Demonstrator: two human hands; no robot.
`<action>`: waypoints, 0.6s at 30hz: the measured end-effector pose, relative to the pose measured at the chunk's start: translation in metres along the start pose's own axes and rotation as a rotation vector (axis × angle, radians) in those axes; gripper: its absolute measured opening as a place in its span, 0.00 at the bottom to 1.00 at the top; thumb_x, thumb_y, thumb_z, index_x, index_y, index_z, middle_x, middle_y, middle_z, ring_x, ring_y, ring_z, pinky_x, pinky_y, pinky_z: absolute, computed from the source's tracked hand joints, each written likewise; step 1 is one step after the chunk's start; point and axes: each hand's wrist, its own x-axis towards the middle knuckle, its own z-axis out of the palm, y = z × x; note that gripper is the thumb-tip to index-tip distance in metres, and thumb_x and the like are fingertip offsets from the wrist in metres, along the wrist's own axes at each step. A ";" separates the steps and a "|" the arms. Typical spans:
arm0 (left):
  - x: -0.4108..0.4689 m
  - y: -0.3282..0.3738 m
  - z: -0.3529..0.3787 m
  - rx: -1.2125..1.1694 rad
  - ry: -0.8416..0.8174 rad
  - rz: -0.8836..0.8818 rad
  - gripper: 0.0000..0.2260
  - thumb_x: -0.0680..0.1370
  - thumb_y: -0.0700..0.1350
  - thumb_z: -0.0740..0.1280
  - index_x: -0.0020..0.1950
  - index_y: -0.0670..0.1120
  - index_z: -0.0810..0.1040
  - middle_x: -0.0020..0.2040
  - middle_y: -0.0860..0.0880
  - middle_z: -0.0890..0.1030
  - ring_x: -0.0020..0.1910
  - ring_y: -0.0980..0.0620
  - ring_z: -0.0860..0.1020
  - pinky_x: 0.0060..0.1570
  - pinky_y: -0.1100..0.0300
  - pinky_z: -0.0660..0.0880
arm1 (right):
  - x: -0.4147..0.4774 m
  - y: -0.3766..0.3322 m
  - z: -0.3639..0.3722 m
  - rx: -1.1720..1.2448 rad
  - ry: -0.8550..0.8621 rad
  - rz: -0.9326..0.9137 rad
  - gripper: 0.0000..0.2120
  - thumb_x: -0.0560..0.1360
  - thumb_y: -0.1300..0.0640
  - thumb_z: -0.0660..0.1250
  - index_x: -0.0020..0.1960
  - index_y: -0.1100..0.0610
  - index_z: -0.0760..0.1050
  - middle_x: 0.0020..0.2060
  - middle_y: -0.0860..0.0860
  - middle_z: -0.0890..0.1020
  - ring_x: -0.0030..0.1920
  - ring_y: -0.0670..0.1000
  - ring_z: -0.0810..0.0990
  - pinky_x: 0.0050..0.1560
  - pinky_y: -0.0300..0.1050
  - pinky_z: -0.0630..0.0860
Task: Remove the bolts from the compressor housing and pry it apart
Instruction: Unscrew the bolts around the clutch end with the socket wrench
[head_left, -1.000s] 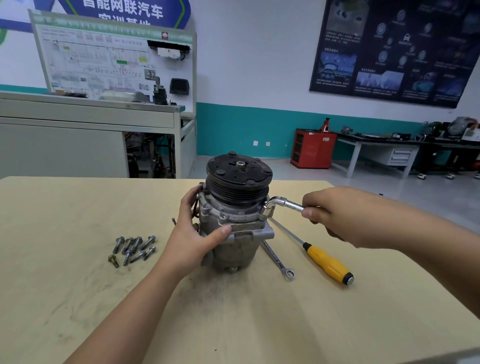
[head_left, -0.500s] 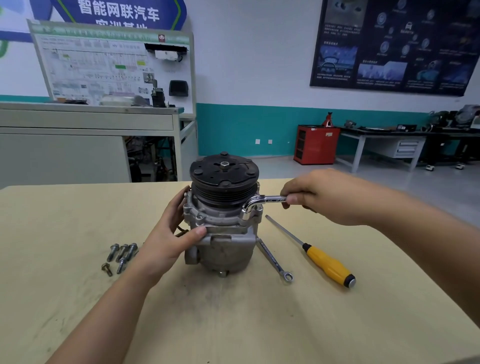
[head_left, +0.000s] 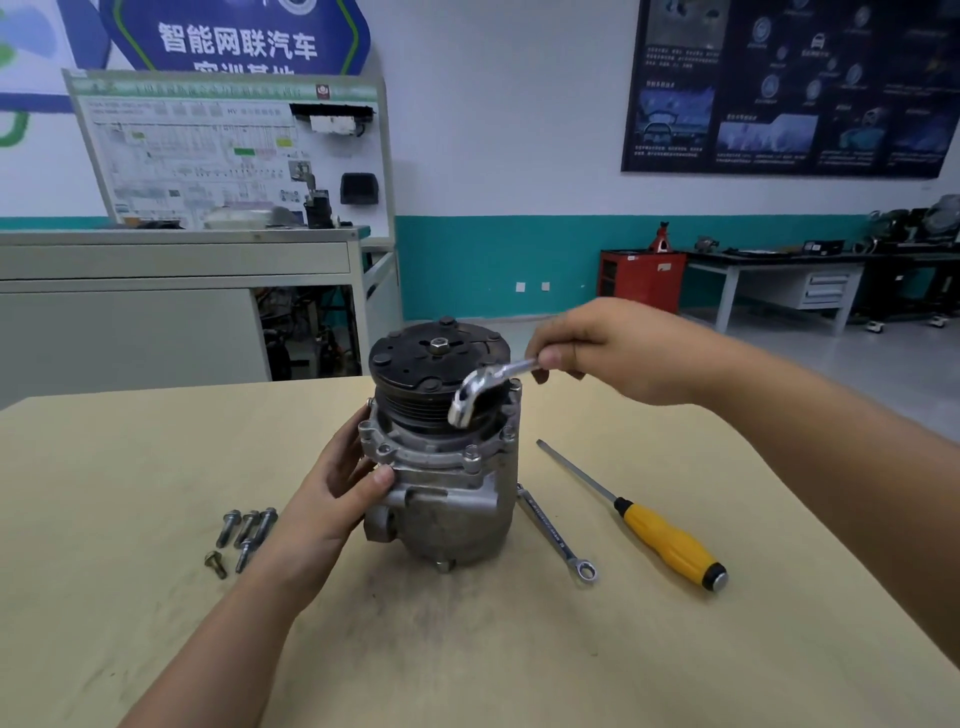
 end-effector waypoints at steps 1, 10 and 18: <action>-0.001 -0.002 0.001 0.023 0.022 0.012 0.32 0.69 0.54 0.75 0.71 0.62 0.66 0.67 0.62 0.75 0.67 0.60 0.72 0.69 0.45 0.67 | -0.002 -0.001 -0.002 0.045 0.048 -0.004 0.10 0.80 0.54 0.59 0.46 0.51 0.78 0.33 0.46 0.73 0.32 0.37 0.70 0.33 0.30 0.65; -0.011 -0.010 0.040 0.285 0.259 0.172 0.39 0.64 0.60 0.73 0.63 0.78 0.51 0.66 0.69 0.68 0.64 0.73 0.67 0.57 0.79 0.65 | -0.053 -0.030 0.004 -0.179 0.056 0.119 0.12 0.76 0.43 0.61 0.39 0.48 0.75 0.28 0.45 0.78 0.33 0.37 0.74 0.29 0.34 0.68; -0.014 -0.006 0.043 0.302 0.253 0.196 0.44 0.57 0.65 0.75 0.62 0.81 0.49 0.70 0.63 0.65 0.69 0.66 0.65 0.60 0.78 0.63 | -0.061 -0.053 0.030 -0.285 0.142 0.231 0.15 0.78 0.42 0.56 0.43 0.50 0.73 0.35 0.48 0.76 0.38 0.50 0.75 0.37 0.47 0.71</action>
